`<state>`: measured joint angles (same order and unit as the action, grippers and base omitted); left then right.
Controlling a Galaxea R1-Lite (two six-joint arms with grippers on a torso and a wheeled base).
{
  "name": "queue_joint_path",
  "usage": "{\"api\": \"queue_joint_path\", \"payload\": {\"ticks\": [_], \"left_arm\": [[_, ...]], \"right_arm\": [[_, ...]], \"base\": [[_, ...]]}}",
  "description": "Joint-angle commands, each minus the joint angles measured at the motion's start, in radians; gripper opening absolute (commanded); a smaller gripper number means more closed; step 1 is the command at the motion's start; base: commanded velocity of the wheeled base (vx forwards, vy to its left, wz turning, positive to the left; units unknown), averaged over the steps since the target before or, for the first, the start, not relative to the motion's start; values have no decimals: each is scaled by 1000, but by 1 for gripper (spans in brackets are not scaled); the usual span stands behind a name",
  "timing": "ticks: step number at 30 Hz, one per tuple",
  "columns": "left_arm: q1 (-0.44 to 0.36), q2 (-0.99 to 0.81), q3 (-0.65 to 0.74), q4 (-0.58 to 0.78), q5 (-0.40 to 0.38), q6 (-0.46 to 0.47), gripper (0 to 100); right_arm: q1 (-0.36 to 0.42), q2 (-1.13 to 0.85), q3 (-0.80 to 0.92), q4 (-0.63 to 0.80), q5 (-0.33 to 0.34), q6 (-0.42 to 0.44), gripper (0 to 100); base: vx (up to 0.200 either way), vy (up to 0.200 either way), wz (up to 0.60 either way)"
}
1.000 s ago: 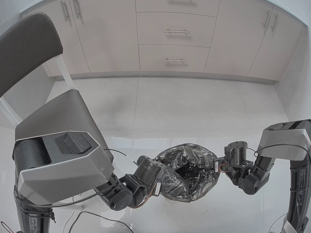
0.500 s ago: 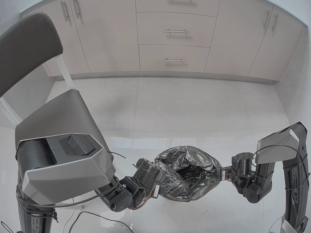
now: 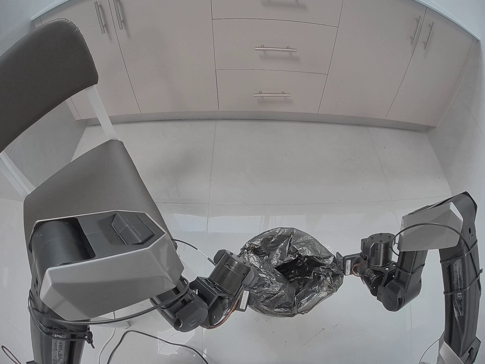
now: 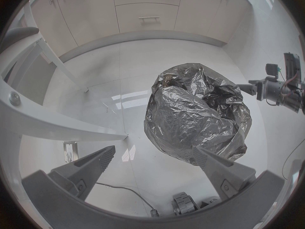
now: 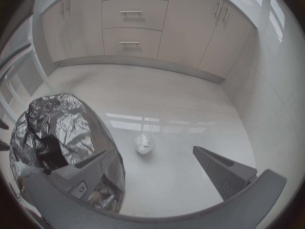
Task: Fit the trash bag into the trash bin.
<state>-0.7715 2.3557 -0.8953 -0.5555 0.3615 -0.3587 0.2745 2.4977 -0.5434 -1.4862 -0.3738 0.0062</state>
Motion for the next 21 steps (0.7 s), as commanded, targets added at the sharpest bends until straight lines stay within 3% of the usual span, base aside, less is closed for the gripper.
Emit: {"api": "queue_joint_path", "payload": {"ticks": [1,11,21], "left_arm": [[0,7,-1,-1,1,-5,100],[-12,-67,12,-1,-1,-46,100],[-11,-66,-34,-1,-1,-75,100]], "right_arm": [[5,6,-43,6,12,-3,100],[135,-132,25,0,12,8,100],[137,-66,-95,12,12,9,100]], "base": [[0,0,0],[0,0,0],[0,0,0]]}}
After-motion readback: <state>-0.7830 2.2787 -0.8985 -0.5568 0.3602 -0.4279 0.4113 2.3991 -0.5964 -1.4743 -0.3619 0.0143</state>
